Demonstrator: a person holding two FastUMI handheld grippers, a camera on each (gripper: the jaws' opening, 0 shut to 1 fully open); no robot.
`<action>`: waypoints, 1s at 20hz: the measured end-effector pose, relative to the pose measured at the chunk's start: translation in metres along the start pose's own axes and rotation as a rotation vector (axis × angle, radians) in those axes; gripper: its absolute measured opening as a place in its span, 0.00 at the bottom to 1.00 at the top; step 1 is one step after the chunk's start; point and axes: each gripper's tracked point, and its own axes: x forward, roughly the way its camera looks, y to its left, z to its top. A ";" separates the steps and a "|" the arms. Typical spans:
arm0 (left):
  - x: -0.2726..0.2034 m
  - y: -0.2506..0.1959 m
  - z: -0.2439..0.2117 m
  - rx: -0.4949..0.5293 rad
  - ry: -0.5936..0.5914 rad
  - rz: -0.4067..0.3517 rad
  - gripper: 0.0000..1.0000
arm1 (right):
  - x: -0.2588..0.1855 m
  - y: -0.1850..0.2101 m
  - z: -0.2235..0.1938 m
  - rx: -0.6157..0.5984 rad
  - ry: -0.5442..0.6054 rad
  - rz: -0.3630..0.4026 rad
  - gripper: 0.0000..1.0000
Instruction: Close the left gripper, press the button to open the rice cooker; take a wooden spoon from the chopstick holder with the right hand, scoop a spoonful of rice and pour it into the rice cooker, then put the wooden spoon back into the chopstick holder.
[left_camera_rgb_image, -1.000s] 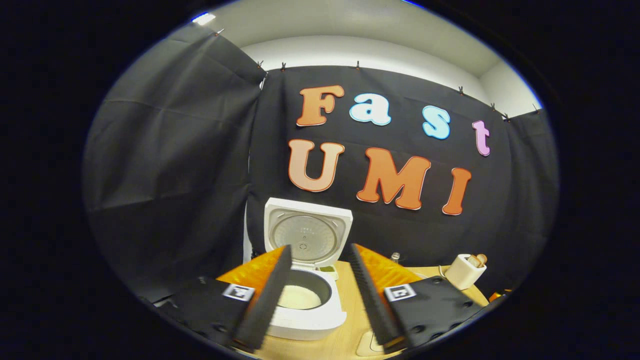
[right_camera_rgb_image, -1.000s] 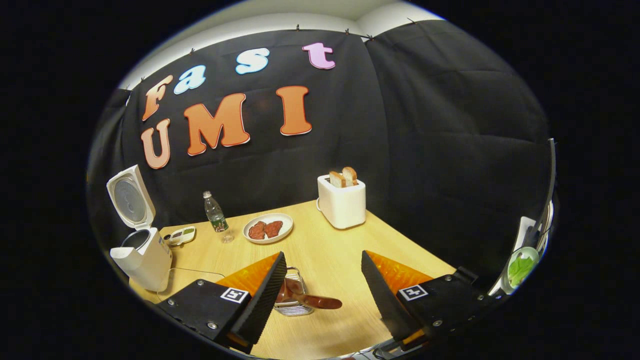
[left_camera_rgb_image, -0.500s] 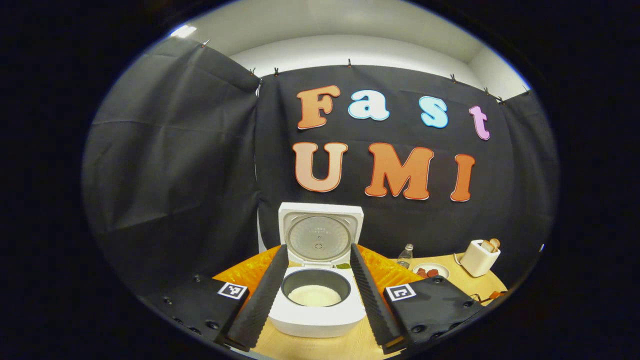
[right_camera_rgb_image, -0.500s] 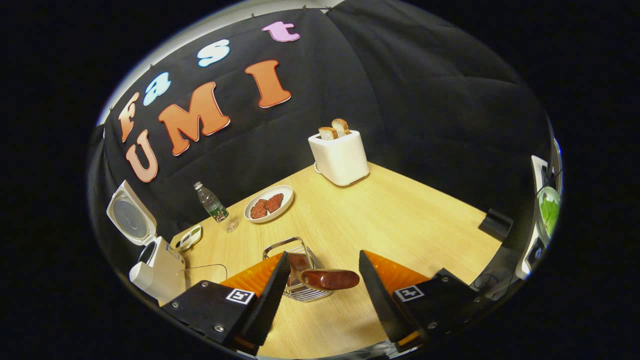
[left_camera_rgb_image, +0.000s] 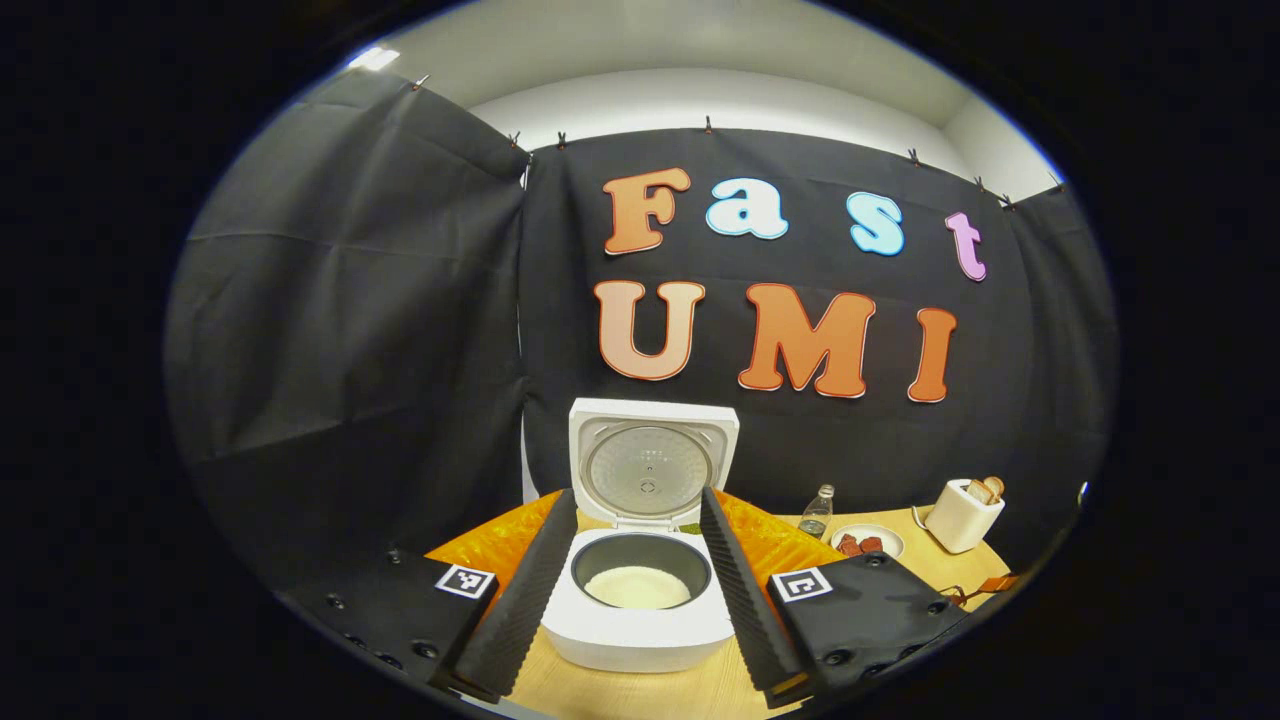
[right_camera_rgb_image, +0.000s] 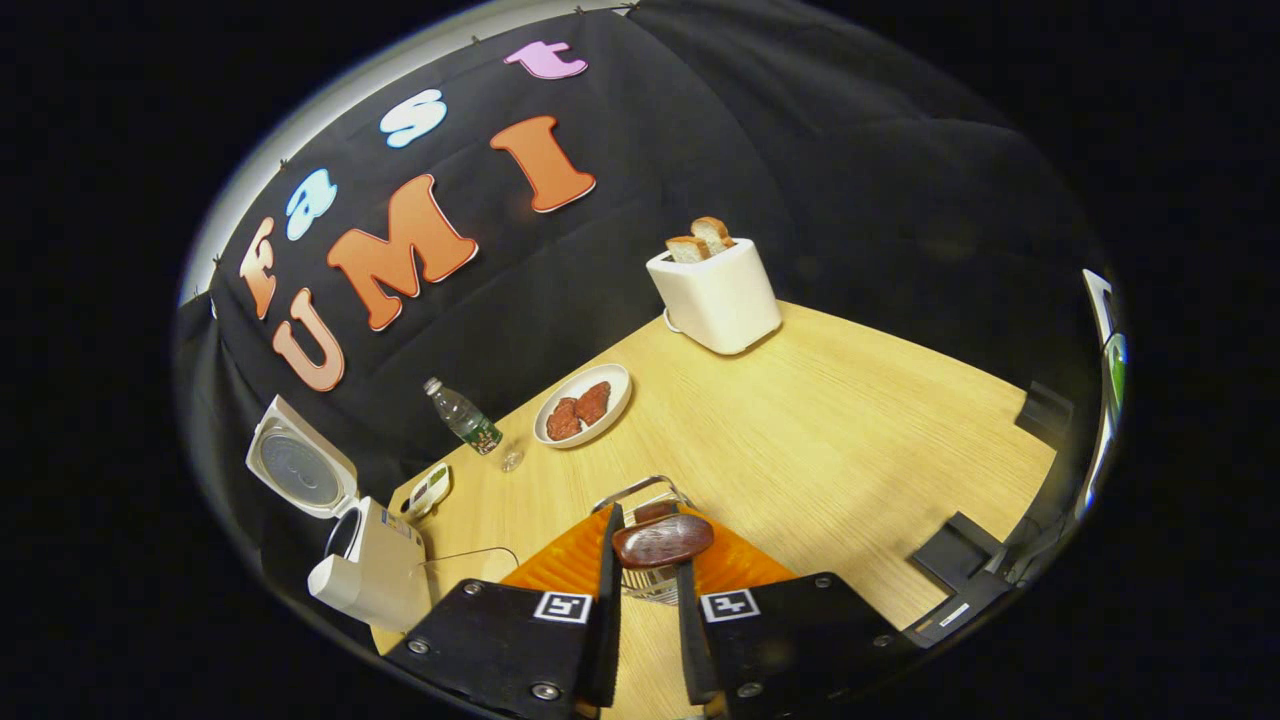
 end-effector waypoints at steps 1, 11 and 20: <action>0.001 0.002 0.000 -0.004 0.001 0.003 0.86 | 0.004 0.002 0.003 -0.041 -0.008 -0.008 0.23; 0.001 0.024 0.008 -0.029 -0.020 -0.004 0.86 | -0.022 0.031 0.032 -0.161 -0.027 -0.046 0.13; 0.009 0.043 0.013 -0.054 -0.032 -0.010 0.86 | -0.080 0.098 0.071 -0.190 -0.120 0.060 0.12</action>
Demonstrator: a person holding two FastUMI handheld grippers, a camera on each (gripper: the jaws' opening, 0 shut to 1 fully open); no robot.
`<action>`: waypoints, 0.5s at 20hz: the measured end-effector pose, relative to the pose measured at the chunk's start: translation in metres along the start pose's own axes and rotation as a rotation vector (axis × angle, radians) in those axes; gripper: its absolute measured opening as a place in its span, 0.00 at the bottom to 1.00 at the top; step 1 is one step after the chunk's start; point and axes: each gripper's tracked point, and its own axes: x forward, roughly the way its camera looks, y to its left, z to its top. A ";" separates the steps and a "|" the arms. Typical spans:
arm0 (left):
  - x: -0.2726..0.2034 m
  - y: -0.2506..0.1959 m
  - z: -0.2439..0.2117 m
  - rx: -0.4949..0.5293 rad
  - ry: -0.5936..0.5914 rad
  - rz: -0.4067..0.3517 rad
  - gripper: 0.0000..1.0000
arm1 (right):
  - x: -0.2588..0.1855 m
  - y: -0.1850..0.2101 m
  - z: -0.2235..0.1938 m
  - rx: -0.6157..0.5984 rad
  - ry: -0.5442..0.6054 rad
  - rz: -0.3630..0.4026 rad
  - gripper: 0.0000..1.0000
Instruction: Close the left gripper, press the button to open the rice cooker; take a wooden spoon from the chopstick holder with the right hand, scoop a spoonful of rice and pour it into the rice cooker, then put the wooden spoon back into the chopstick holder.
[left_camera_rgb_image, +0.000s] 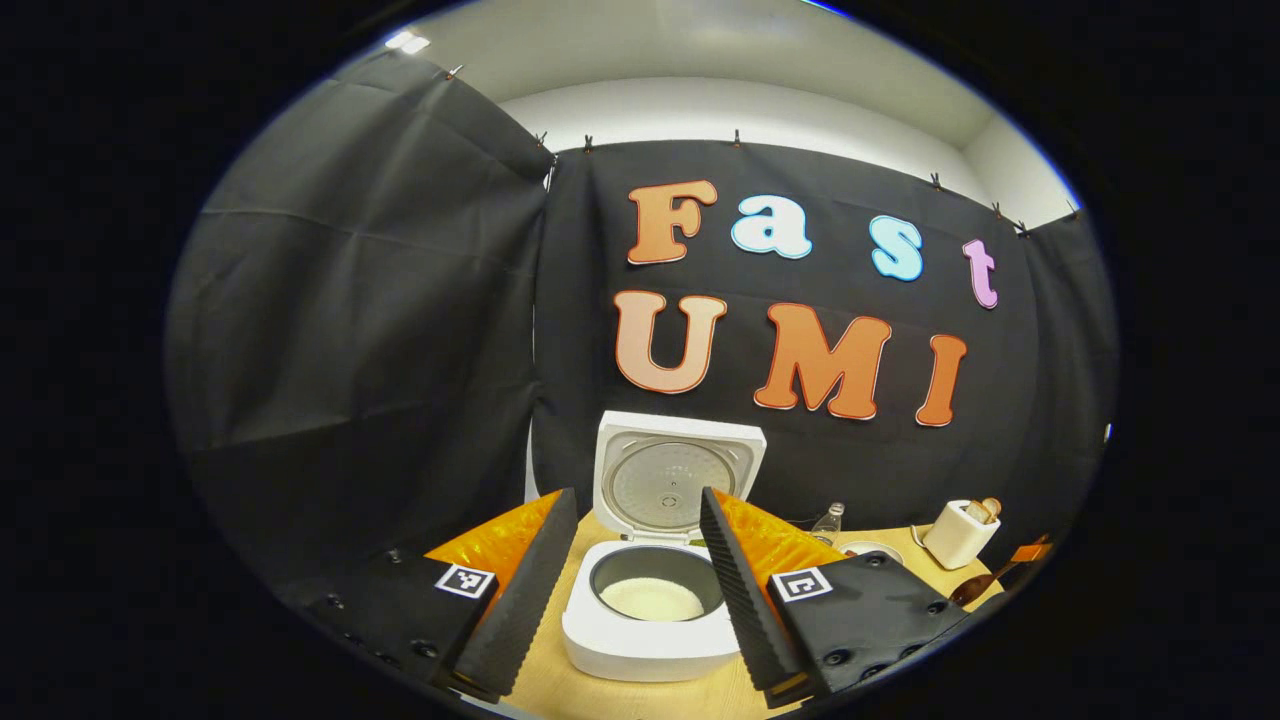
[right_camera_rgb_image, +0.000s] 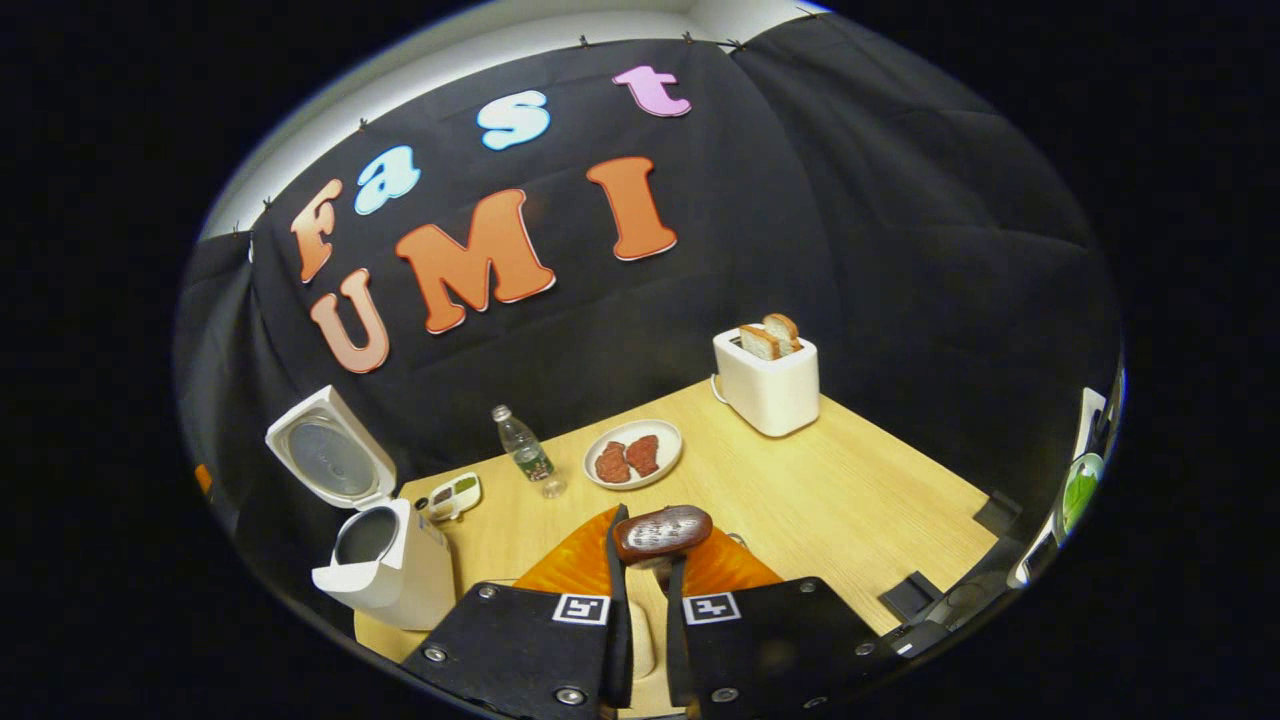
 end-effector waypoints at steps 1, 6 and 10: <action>0.000 0.001 0.001 -0.003 0.002 -0.007 0.86 | -0.003 0.012 -0.001 -0.022 -0.002 0.026 0.13; 0.000 0.015 0.004 0.015 0.001 -0.016 0.86 | -0.012 0.067 -0.022 -0.152 0.006 0.125 0.13; 0.000 0.025 0.002 0.038 0.009 -0.024 0.91 | -0.004 0.084 -0.057 -0.259 0.031 0.112 0.13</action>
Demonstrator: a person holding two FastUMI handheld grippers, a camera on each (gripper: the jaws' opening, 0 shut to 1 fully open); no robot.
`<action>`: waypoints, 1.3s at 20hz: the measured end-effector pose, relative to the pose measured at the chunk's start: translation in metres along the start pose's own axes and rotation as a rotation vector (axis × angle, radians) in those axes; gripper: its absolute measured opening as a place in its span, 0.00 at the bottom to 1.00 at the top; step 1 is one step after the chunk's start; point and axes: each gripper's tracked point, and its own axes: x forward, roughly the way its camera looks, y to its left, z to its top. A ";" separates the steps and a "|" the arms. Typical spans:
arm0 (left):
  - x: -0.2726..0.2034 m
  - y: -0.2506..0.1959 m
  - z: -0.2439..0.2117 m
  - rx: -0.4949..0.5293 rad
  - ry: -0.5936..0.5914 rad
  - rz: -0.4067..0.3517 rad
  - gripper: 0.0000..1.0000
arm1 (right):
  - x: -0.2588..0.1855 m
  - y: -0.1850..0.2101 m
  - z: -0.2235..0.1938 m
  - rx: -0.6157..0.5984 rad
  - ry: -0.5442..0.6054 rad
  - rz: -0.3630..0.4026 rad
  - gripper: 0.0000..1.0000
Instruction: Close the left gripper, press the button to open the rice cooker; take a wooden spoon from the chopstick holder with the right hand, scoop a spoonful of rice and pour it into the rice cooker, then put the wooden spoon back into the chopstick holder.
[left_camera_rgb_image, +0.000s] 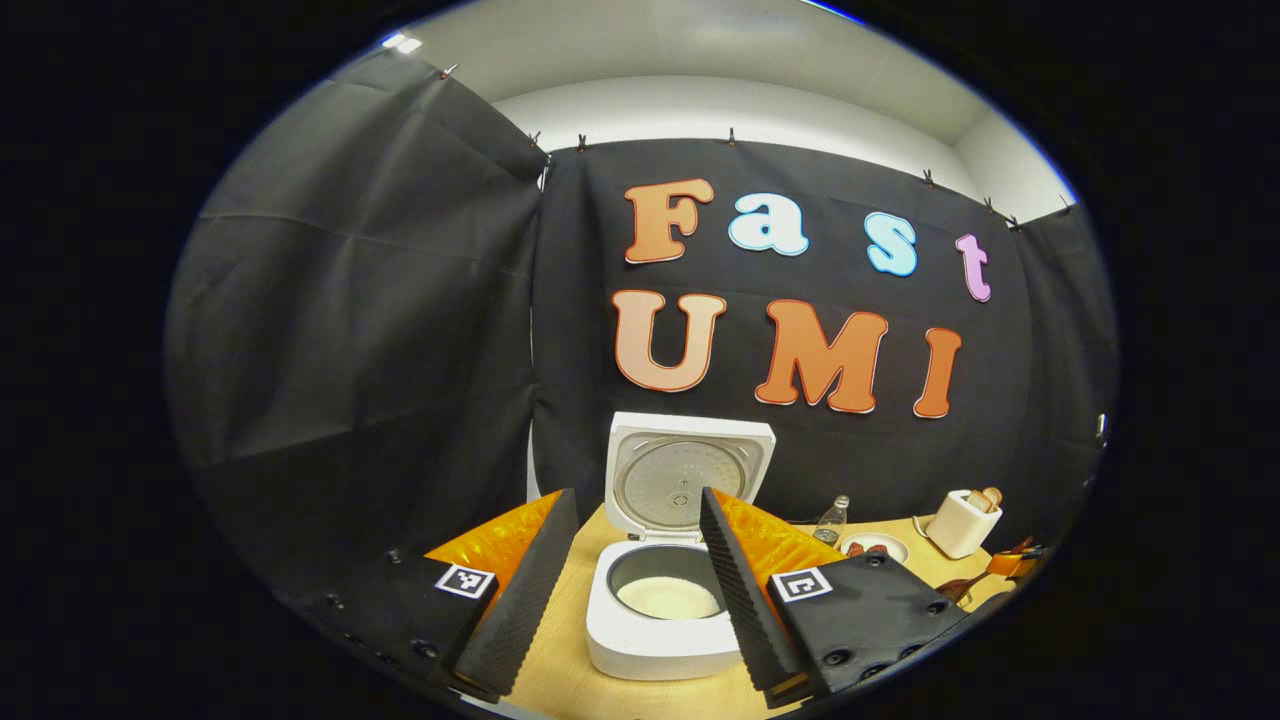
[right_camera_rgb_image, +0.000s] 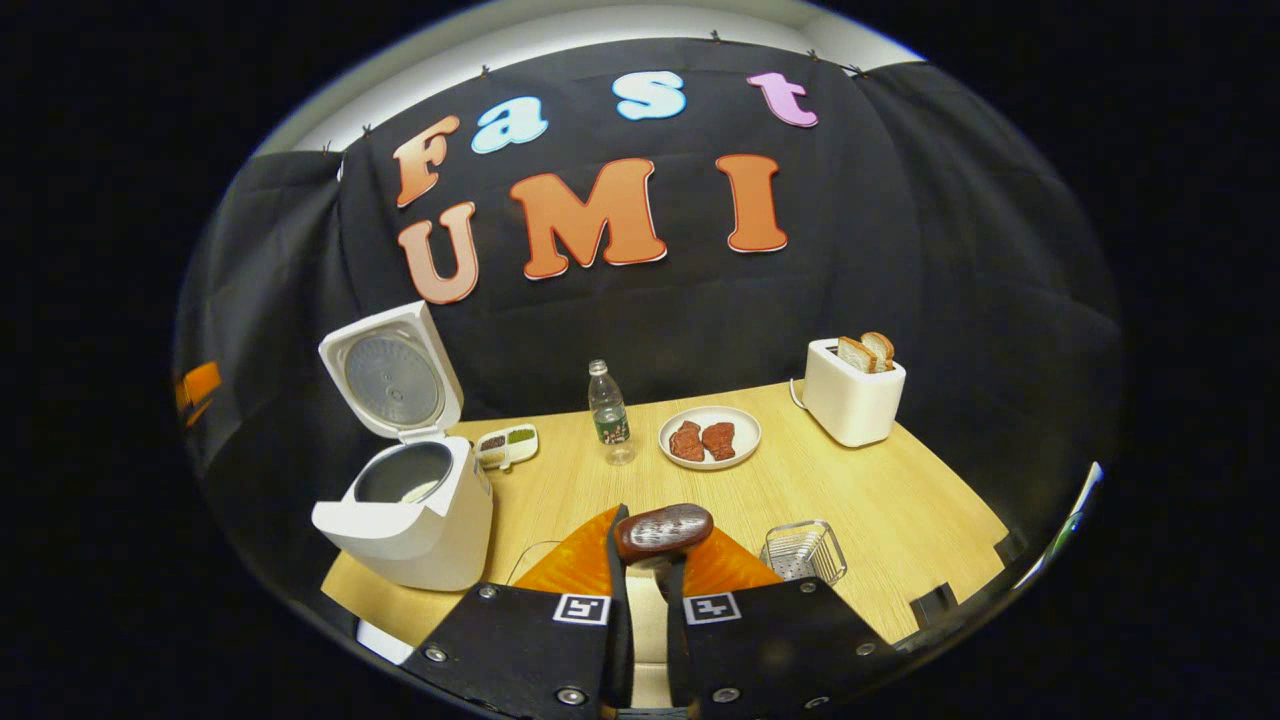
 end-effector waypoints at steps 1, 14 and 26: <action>0.000 0.003 0.000 0.004 0.001 0.001 0.91 | 0.003 0.005 -0.010 -0.025 0.011 -0.004 0.13; 0.006 0.027 -0.011 0.025 0.032 -0.008 0.91 | 0.016 0.014 -0.103 -0.072 0.226 -0.067 0.13; 0.014 0.036 -0.019 0.043 0.053 0.002 0.86 | 0.033 0.077 -0.112 0.292 0.265 0.109 0.13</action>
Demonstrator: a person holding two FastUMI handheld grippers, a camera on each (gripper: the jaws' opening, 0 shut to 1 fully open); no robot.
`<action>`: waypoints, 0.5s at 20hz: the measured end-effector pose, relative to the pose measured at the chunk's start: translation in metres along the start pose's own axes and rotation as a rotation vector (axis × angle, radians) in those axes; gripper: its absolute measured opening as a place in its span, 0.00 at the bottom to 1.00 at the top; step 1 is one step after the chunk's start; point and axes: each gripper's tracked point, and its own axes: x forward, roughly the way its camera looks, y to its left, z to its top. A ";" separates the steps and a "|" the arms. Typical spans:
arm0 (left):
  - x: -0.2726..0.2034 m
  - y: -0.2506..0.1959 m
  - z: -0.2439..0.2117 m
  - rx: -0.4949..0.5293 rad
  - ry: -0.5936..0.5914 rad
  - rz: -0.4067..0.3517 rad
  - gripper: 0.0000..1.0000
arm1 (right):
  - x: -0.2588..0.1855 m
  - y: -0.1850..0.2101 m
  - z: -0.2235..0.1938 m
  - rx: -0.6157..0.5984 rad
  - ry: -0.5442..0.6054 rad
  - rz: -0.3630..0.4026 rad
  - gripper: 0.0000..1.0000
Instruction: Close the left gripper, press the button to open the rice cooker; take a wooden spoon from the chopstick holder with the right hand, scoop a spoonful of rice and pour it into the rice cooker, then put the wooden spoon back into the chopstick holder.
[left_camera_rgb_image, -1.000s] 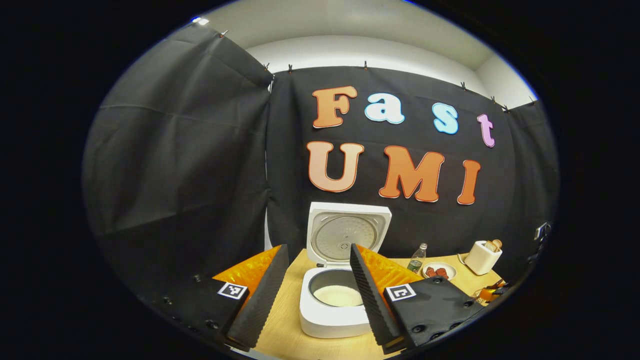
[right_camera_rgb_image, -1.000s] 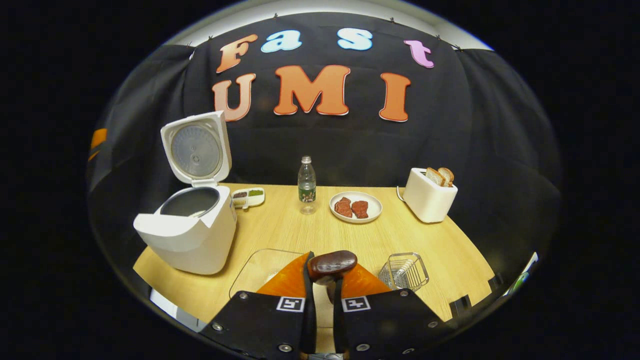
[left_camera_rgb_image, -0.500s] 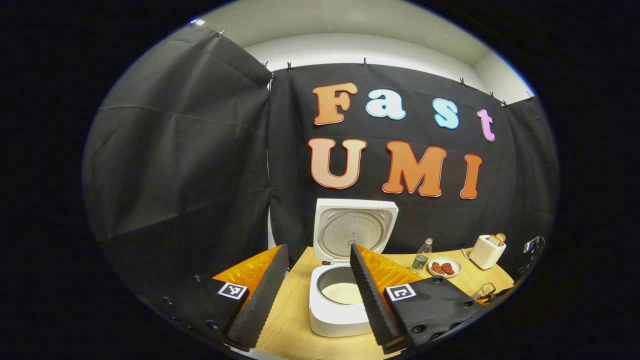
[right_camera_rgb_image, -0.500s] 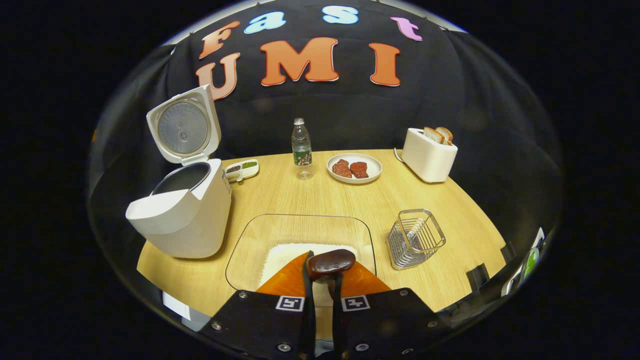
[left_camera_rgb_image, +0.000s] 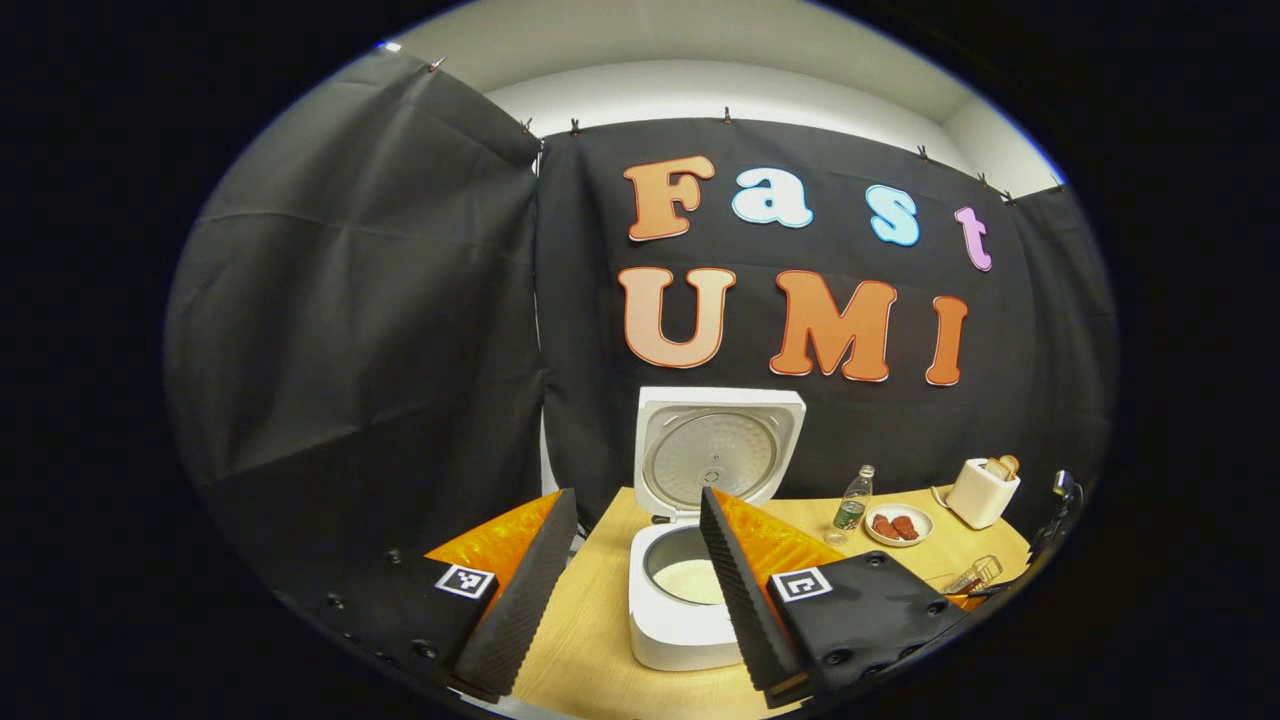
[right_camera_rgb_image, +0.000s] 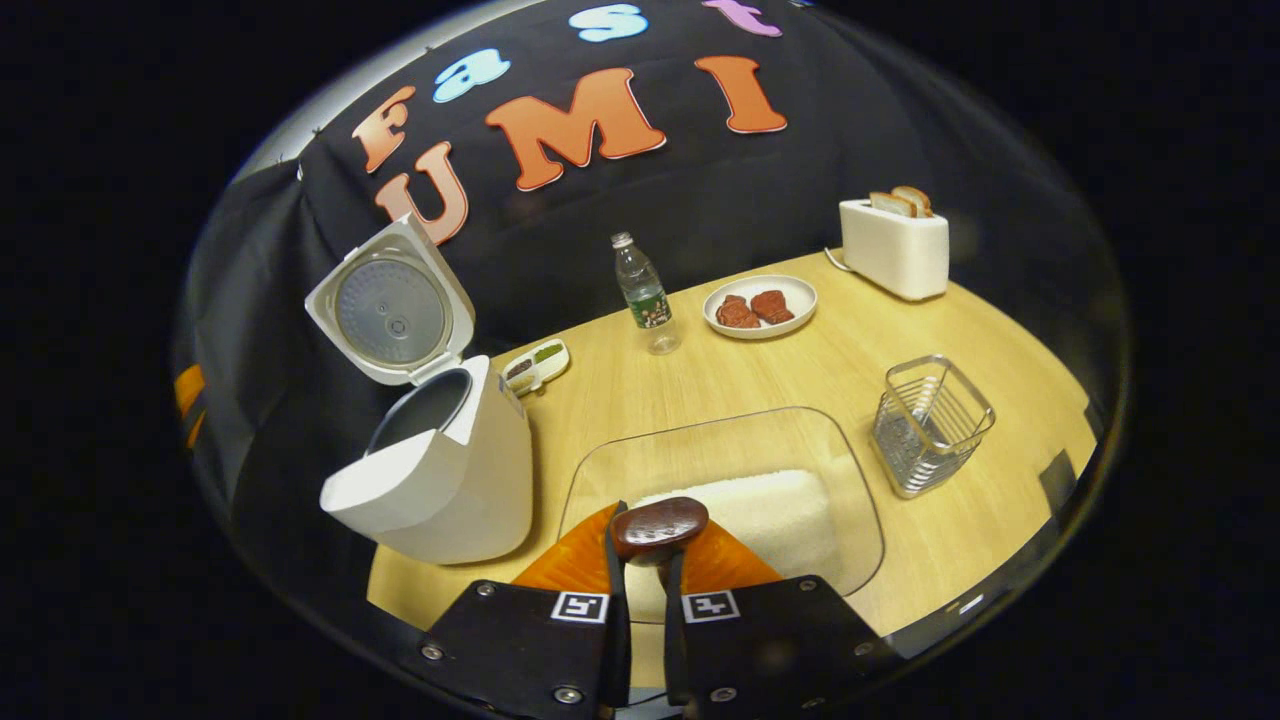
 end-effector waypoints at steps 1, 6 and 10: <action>0.000 -0.001 0.000 -0.003 0.001 -0.002 0.86 | 0.004 0.001 -0.002 0.058 0.013 0.016 0.13; -0.001 0.000 -0.001 -0.007 0.002 0.002 0.86 | 0.015 -0.019 0.000 0.358 0.045 0.025 0.12; -0.002 -0.005 0.003 -0.001 -0.003 -0.003 0.91 | 0.016 -0.032 -0.005 0.543 0.068 0.042 0.13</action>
